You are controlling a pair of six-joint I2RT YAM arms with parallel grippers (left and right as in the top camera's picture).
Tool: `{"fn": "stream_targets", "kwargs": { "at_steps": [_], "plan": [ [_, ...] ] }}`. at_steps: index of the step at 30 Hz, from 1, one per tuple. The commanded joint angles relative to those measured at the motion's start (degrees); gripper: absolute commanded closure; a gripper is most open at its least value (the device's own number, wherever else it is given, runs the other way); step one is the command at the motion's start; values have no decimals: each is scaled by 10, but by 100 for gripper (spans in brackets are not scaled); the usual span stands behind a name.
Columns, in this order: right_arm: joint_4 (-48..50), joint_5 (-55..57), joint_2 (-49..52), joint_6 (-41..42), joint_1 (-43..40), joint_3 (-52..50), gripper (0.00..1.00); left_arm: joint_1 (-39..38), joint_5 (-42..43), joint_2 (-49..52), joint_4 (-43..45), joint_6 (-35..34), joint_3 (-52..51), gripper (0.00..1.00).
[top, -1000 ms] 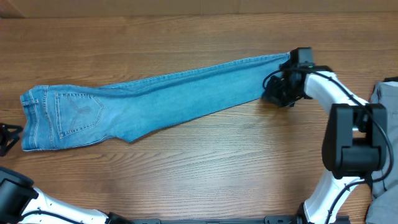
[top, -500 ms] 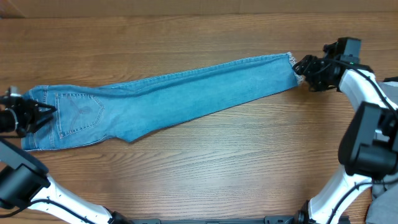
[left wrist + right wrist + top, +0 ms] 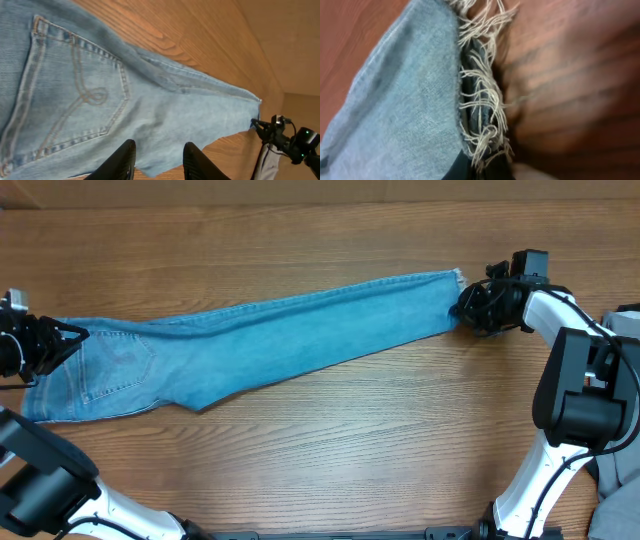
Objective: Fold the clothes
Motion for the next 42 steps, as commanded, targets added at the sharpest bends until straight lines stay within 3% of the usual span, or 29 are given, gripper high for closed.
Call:
{"fn": "stream_targets", "kwargs": {
  "at_steps": [1, 5, 9, 13, 16, 19, 21, 23, 25, 29, 35, 42],
  "plan": [
    [-41, 65, -9, -9, -28, 9, 96, -2, 0, -15, 1, 16, 11, 65],
    [-132, 136, -41, 2, -78, 24, 96, -6, 5, -15, 1, 16, 11, 65],
    [-230, 137, -62, 2, -118, 25, 93, -15, 5, -15, 2, 16, 11, 64],
    [-298, 163, -87, 37, -151, 26, 60, -32, 4, -15, 0, 16, 11, 62],
    [-304, 127, -128, 26, -169, 31, 55, -54, 2, -15, 0, 24, 11, 61],
    [-292, 16, -179, -28, -167, 34, 62, -85, -25, -15, -2, 27, 11, 67],
    [-286, -51, -202, -33, -154, 34, 75, -111, -55, -15, 1, 27, 11, 73],
    [-285, -82, -211, -33, -126, 34, 88, -140, -78, -15, 6, 27, 10, 85],
    [-282, -83, -209, -32, -87, 31, 96, -169, -103, -15, 11, 27, 10, 96],
    [-231, -81, -196, -17, 21, -6, 96, -240, -156, -14, 23, 30, 10, 96],
    [-71, -79, -153, 91, 157, -79, 96, -335, -177, -14, 24, 74, 10, 96],
    [105, -92, -59, 185, 231, -93, 96, -423, -217, 6, 35, 80, 8, 96]
  ]
}}
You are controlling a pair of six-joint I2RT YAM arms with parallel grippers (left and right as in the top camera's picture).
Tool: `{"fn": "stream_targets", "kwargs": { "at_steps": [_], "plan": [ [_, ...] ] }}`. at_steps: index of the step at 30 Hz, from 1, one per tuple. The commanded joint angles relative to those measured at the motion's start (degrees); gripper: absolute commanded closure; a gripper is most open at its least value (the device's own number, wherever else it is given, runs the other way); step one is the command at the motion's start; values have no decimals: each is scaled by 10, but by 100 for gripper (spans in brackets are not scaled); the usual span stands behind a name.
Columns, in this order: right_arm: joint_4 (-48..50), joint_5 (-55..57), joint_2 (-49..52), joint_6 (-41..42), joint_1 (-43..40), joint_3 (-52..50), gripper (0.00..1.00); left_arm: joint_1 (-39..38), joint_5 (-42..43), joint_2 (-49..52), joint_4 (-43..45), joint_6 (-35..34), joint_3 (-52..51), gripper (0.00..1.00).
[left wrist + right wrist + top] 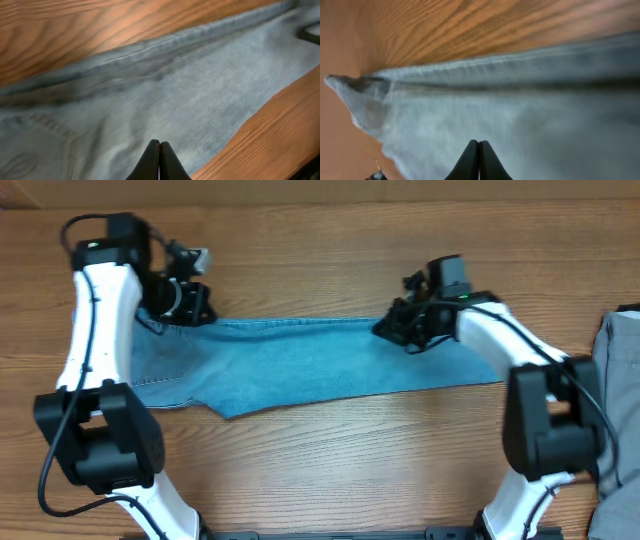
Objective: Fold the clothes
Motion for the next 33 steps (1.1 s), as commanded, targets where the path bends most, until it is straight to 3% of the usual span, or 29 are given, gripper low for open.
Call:
{"fn": "stream_targets", "kwargs": {
  "at_steps": [1, 7, 14, 21, 25, 29, 33],
  "plan": [
    [64, -9, 40, 75, 19, -4, 96, -31, -27, 11, 2, 19, 8, 96],
    [198, 3, 93, 166, 27, -4, 96, -79, -34, 14, 31, 19, -17, 96],
    [195, -94, 82, 91, 0, 12, 96, -120, -75, 14, 103, 16, -96, 96],
    [110, -144, 5, 18, -28, 14, 96, -116, -187, 14, 311, -113, -209, 94],
    [31, -135, -49, -36, -28, 14, 96, -96, -212, 14, 382, -160, -224, 90],
    [-58, -109, -81, -54, -28, 14, 96, -63, -204, 14, 398, -202, -222, 92],
    [-115, -85, -80, -70, -22, 3, 96, -37, -122, 11, 333, -178, -183, 94]
  ]
}}
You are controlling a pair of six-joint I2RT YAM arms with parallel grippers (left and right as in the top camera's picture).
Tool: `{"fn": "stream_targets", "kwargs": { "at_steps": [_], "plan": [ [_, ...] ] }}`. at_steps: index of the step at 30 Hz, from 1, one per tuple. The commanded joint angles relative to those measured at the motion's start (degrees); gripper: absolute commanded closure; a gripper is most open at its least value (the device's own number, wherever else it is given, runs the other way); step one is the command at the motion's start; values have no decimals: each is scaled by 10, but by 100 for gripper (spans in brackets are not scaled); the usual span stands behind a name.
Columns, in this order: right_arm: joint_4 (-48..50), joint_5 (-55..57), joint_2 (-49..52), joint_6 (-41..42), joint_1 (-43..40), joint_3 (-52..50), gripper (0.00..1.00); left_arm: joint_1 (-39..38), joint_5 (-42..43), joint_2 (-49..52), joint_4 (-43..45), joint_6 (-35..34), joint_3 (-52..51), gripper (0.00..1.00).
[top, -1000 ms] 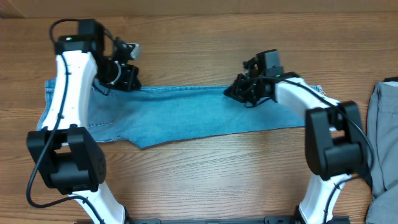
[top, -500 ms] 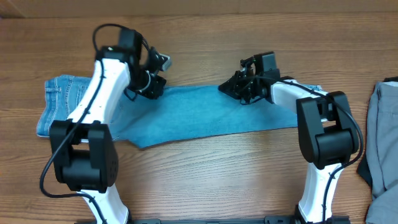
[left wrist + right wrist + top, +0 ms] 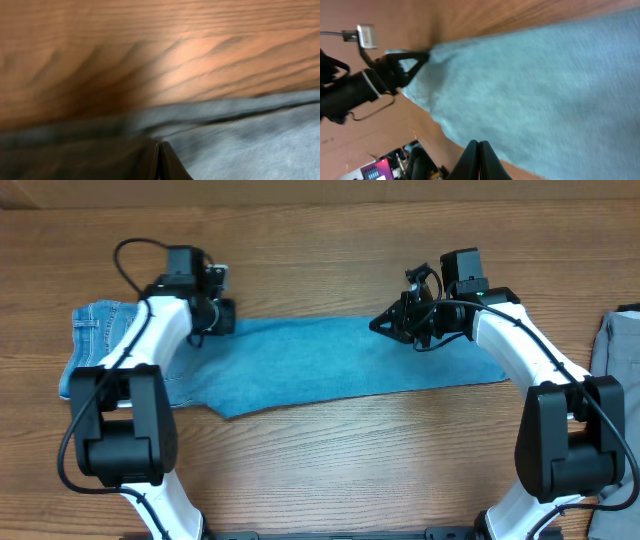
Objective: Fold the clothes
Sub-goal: 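Smooth the folded jeans, moving the left gripper to the waist end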
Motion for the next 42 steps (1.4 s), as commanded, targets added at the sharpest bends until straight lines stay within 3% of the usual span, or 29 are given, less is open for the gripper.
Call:
{"fn": "stream_targets", "kwargs": {
  "at_steps": [1, 8, 14, 18, 22, 27, 33, 36, 42],
  "plan": [
    [-21, 39, -1, -29, 11, -9, 96, 18, 68, -1, -43, 1, 47, 93],
    [-75, 86, 0, 46, 50, -63, 96, 15, 173, -10, -185, 103, 140, 90],
    [13, 116, 1, 151, 61, -127, 96, -5, 164, -6, -174, 150, 85, 91],
    [83, 115, 1, 191, 61, -167, 96, -7, 161, -6, -79, 119, 4, 90],
    [91, 122, 1, 220, 61, -189, 96, -4, 127, -6, 12, 92, -60, 88],
    [86, 130, 1, 220, 61, -193, 96, 10, 0, -6, 116, -12, -79, 87],
    [70, 131, 1, 220, 61, -193, 96, 47, -8, -6, 178, -85, -75, 80],
    [66, 137, 1, 211, 61, -193, 94, 73, -8, -7, 129, -78, -55, 83],
    [27, 136, -2, 137, 59, -183, 91, 138, -5, -28, -90, -69, 49, 92]
  ]
}}
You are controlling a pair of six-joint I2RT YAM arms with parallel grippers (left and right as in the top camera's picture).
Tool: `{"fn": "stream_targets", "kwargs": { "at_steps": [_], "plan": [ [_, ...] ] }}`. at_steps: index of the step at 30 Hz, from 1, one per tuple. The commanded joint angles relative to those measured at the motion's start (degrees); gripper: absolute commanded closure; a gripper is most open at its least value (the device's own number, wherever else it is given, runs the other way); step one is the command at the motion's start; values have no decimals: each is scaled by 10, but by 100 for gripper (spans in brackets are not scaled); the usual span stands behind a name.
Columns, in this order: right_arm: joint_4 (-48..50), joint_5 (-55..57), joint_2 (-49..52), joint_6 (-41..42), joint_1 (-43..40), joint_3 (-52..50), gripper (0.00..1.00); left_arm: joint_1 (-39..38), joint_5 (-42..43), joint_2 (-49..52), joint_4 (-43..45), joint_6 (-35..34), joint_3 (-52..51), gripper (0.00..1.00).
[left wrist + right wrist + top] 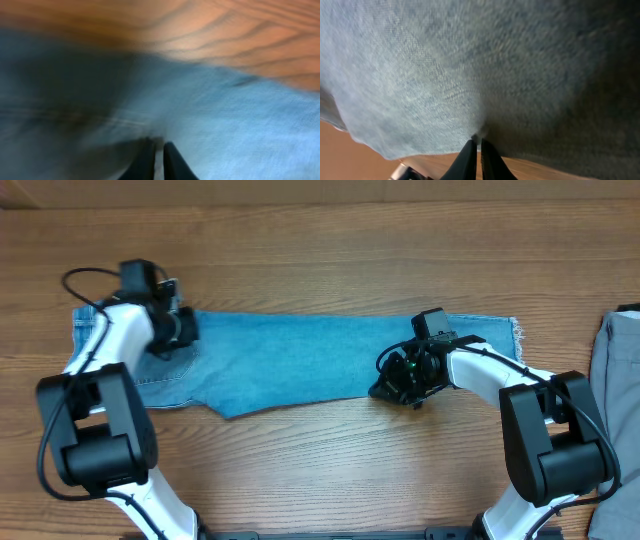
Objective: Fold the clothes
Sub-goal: 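Smooth the folded jeans, moving the left gripper to the waist end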
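Blue jeans (300,360) lie flat and lengthwise across the table, waist to the left, frayed hem (516,330) to the right. My left gripper (182,330) sits on the denim near the waist, its fingers closed on a thin bit of cloth (159,150). My right gripper (392,387) is at the near edge of the leg. The right wrist view shows its fingers (470,155) pinched on a small tuft of denim (420,75). The left wrist view is blurred.
A grey garment (615,370) lies at the table's right edge. Bare wood table (320,470) stretches in front of and behind the jeans. A black cable loops by the left wrist.
My right gripper has moved from the far edge of the jeans to the near edge of the leg. The left gripper has shifted left and slightly nearer. The frayed hem now shows at the right.
At first the jeans lay stretched diagonally, my left gripper open at the waist and the right at the hem. Then both were shut on the jeans' far edge mid-table. Now the jeans lie straight and flat, with the grippers pinching near the waist and the leg's near edge.
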Motion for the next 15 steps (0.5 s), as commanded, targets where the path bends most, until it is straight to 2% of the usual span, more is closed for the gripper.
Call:
{"fn": "stream_targets", "kwargs": {
  "at_steps": [1, 3, 6, 8, 11, 15],
  "plan": [
    [-29, 18, -5, -61, -3, 11, 91, 37, -7, -31, -81, -7, 77, 91],
    [-57, 19, -19, -94, -4, 28, 91, 59, 6, -41, -148, -9, 108, 89],
    [-88, 28, -50, -134, -5, 55, 89, 88, 20, -47, -200, -5, 116, 84],
    [-104, 45, -77, -143, -5, 73, 88, 99, 20, -44, -205, 17, 98, 84],
    [-106, 47, -107, -143, -5, 90, 87, 108, 12, -38, -158, 26, 39, 91],
    [-111, 44, -122, -142, -5, 101, 85, 136, -81, -25, -123, -82, -37, 96]
  ]
}}
